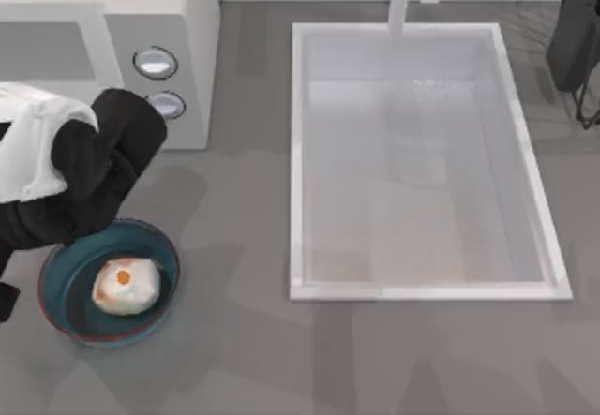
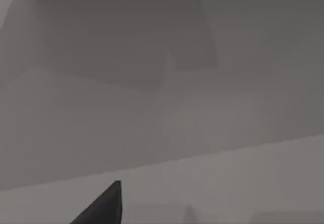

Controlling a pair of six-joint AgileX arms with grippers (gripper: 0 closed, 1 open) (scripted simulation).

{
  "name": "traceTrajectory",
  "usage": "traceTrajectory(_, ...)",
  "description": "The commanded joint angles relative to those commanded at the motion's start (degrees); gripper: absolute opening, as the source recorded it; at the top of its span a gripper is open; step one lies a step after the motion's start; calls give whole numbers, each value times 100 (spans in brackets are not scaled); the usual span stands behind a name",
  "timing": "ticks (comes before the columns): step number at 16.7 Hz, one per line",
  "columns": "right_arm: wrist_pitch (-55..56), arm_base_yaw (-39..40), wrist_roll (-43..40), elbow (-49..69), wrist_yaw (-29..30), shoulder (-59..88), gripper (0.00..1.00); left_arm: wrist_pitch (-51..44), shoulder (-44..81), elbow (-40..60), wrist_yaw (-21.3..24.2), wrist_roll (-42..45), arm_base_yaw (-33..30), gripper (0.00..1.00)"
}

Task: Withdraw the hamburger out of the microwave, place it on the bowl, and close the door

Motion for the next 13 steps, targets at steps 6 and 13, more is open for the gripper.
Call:
traceTrajectory(6,0,0,0,0,0,0,100,2299,-4227,-1971,1750,4669,1215,100)
traceTrajectory(13,0,0,0,0,0,0,100,4180,-8190,-4313,3893,8952,2078,100)
